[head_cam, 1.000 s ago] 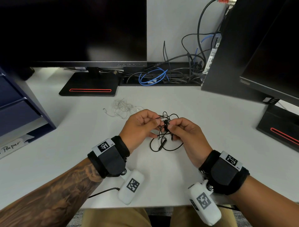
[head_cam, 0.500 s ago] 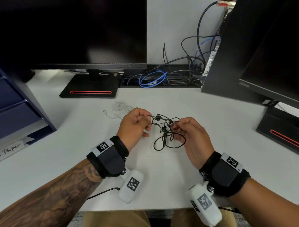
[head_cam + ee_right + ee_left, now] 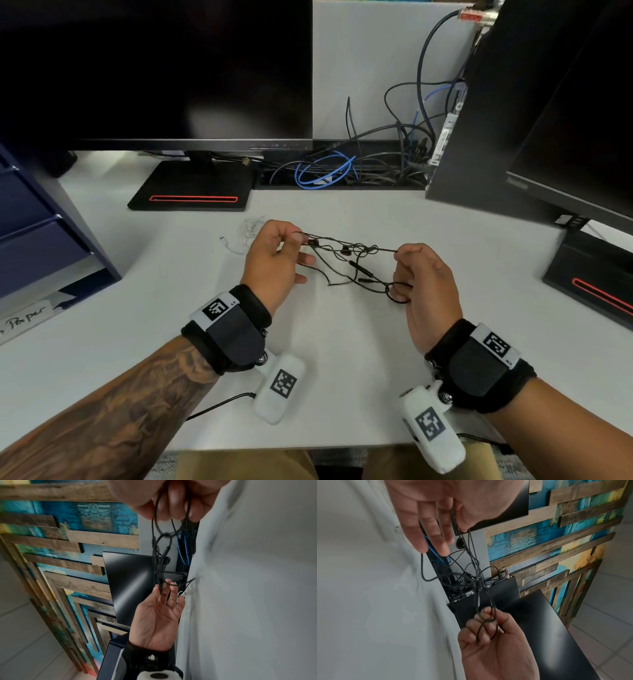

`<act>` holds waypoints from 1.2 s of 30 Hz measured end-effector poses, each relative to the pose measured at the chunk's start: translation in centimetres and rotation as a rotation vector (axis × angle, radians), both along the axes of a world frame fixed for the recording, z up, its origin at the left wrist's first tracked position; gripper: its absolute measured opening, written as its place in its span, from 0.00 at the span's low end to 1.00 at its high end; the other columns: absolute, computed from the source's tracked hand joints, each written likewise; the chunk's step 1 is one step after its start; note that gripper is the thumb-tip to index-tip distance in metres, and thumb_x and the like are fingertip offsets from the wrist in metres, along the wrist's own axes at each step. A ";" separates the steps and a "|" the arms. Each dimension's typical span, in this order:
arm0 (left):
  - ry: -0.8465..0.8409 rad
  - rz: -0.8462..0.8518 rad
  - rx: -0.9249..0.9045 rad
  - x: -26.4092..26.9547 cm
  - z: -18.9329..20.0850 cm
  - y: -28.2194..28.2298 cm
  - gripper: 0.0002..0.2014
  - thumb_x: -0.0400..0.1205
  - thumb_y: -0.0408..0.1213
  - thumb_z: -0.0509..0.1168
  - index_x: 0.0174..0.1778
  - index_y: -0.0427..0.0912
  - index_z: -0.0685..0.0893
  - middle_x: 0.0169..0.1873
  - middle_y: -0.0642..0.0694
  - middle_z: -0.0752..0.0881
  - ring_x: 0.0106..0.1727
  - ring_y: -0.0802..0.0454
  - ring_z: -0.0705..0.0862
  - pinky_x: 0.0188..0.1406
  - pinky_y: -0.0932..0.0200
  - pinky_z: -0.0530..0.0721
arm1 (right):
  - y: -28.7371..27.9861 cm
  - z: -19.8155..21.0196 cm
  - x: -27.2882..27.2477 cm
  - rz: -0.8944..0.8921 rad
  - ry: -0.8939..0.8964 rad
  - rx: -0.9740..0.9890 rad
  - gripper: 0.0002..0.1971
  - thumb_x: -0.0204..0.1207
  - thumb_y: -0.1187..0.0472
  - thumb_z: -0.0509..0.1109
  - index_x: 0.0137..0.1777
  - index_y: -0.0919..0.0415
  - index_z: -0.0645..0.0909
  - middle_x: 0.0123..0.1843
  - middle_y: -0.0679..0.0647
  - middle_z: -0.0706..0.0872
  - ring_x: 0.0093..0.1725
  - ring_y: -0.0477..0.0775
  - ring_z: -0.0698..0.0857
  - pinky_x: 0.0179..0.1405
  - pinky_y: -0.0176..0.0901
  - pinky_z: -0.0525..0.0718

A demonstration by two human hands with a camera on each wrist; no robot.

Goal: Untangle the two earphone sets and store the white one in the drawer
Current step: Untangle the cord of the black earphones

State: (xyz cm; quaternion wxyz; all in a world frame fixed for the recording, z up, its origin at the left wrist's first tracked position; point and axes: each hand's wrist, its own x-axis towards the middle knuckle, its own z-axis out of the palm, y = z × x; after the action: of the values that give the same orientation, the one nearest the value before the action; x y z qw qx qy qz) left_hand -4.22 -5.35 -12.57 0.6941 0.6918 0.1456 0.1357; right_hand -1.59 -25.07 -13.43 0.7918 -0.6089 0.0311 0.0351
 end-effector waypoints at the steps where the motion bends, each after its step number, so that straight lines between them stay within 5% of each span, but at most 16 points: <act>1: 0.001 -0.012 -0.025 0.0 0.1 0.0 0.06 0.89 0.32 0.58 0.49 0.44 0.77 0.48 0.47 0.87 0.39 0.50 0.90 0.31 0.52 0.84 | 0.0 0.1 0.0 0.007 -0.011 0.020 0.14 0.82 0.72 0.56 0.38 0.57 0.75 0.26 0.48 0.73 0.27 0.48 0.68 0.28 0.39 0.68; 5: 0.026 -0.058 -0.071 0.0 0.3 0.2 0.06 0.90 0.31 0.56 0.49 0.44 0.75 0.47 0.43 0.90 0.39 0.47 0.91 0.33 0.52 0.84 | -0.3 0.5 0.0 0.082 -0.051 0.129 0.14 0.82 0.74 0.51 0.41 0.58 0.72 0.40 0.61 0.90 0.33 0.52 0.82 0.39 0.41 0.82; 11: 0.014 -0.145 -0.082 -0.4 0.5 0.2 0.06 0.88 0.26 0.59 0.51 0.40 0.79 0.39 0.43 0.90 0.34 0.48 0.89 0.32 0.51 0.86 | -0.4 0.2 -0.2 0.129 -0.037 0.071 0.15 0.80 0.77 0.53 0.40 0.59 0.73 0.39 0.64 0.90 0.34 0.54 0.78 0.33 0.39 0.78; 15: -0.006 -0.198 -0.065 -0.6 0.5 -0.2 0.06 0.86 0.25 0.61 0.53 0.37 0.81 0.40 0.42 0.90 0.35 0.49 0.89 0.31 0.53 0.87 | -0.4 -0.2 -0.2 0.136 -0.037 -0.048 0.15 0.80 0.76 0.58 0.47 0.58 0.83 0.40 0.60 0.89 0.33 0.54 0.74 0.36 0.44 0.74; 22: -0.047 -0.217 0.050 -0.6 0.2 -0.2 0.12 0.83 0.25 0.65 0.59 0.42 0.85 0.57 0.46 0.89 0.55 0.55 0.87 0.53 0.55 0.85 | -0.2 -0.1 -0.4 0.167 -0.064 -0.107 0.11 0.80 0.75 0.67 0.51 0.62 0.89 0.41 0.55 0.91 0.34 0.45 0.80 0.37 0.42 0.76; 26: -0.083 -0.309 0.158 -0.6 -0.3 -0.4 0.14 0.78 0.40 0.74 0.59 0.52 0.87 0.60 0.57 0.87 0.66 0.57 0.82 0.64 0.53 0.81 | -0.1 0.2 -0.8 0.246 -0.100 -0.075 0.11 0.83 0.73 0.67 0.52 0.62 0.89 0.44 0.58 0.92 0.36 0.50 0.82 0.38 0.43 0.79; 28: -0.075 -0.366 0.192 -0.6 -0.5 -0.6 0.13 0.75 0.43 0.76 0.55 0.50 0.89 0.56 0.54 0.90 0.63 0.55 0.86 0.62 0.48 0.82 | -0.1 0.2 -0.9 0.286 -0.148 -0.099 0.10 0.83 0.72 0.67 0.53 0.61 0.89 0.46 0.58 0.93 0.38 0.52 0.85 0.40 0.44 0.82; 31: -0.097 -0.365 0.191 -0.7 -0.7 -0.8 0.05 0.77 0.35 0.76 0.48 0.41 0.90 0.46 0.46 0.92 0.50 0.53 0.89 0.52 0.47 0.86 | 0.1 0.5 -1.2 0.325 -0.203 -0.130 0.10 0.83 0.71 0.67 0.54 0.59 0.89 0.46 0.56 0.94 0.38 0.50 0.86 0.42 0.43 0.84; 36: -0.126 -0.302 0.314 -0.4 -0.6 -0.4 0.05 0.82 0.36 0.71 0.41 0.49 0.90 0.40 0.55 0.89 0.45 0.58 0.84 0.51 0.61 0.82 | -0.1 0.0 -0.7 0.229 -0.280 -0.221 0.11 0.83 0.69 0.71 0.53 0.53 0.90 0.45 0.52 0.91 0.40 0.48 0.82 0.41 0.41 0.80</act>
State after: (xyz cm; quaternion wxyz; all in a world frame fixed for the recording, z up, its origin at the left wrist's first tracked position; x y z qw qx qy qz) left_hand -4.67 -5.78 -13.12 0.5980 0.7956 -0.0262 0.0939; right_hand -2.28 -25.13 -13.39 0.7076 -0.6906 -0.1451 0.0363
